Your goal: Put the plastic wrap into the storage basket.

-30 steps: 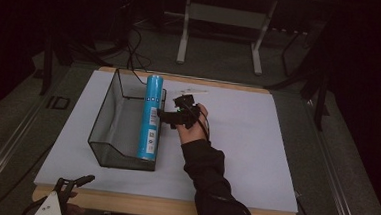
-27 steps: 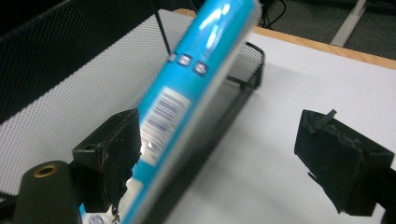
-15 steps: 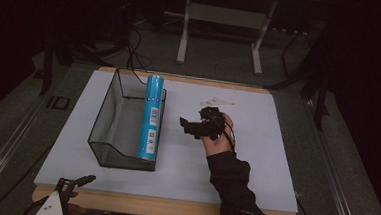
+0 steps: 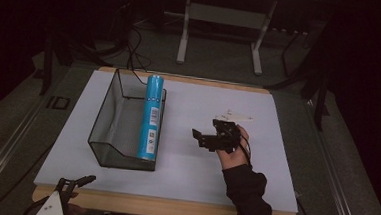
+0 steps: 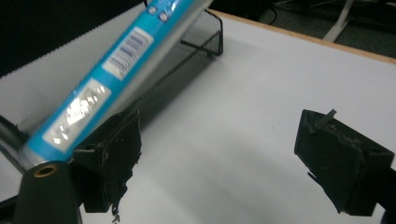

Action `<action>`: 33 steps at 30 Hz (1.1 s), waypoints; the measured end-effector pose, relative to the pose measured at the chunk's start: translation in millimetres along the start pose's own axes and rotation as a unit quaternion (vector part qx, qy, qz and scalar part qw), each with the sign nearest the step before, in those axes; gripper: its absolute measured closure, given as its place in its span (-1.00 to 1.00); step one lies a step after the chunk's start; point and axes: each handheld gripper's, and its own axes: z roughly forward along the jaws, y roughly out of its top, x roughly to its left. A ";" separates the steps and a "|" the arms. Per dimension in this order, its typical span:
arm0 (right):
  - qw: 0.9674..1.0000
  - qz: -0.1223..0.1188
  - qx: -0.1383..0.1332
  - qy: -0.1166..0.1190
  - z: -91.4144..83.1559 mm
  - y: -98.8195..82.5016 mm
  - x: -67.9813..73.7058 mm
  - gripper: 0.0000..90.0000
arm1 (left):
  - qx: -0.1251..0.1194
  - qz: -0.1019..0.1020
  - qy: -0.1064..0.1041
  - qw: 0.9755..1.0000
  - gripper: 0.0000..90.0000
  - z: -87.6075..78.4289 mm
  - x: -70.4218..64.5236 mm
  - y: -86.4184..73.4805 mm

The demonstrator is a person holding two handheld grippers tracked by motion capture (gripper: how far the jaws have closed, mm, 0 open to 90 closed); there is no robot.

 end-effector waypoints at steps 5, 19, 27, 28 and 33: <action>1.000 -0.001 0.003 -0.004 -10.1 -13.8 -7.7 -0.68 | 0.001 0.000 -0.001 1.000 -1.00 0.4 -0.5 0.0; 1.000 0.010 0.005 -0.016 -31.8 -55.8 -31.1 -0.67 | 0.000 -0.002 -0.002 1.000 -1.00 0.6 -0.3 -0.4; 0.999 0.013 0.009 -0.048 -42.5 -78.5 -47.6 -0.67 | 0.003 -0.002 -0.003 1.000 -1.00 1.8 -0.6 -0.8; 0.998 0.014 0.009 -0.053 -44.1 -81.1 -49.3 -0.67 | 0.004 -0.001 -0.003 1.000 -1.00 1.9 -0.5 -0.9; 0.997 0.014 0.012 -0.070 -49.9 -92.9 -58.1 -0.67 | 0.007 0.000 -0.004 1.000 -1.00 2.4 -0.4 -1.2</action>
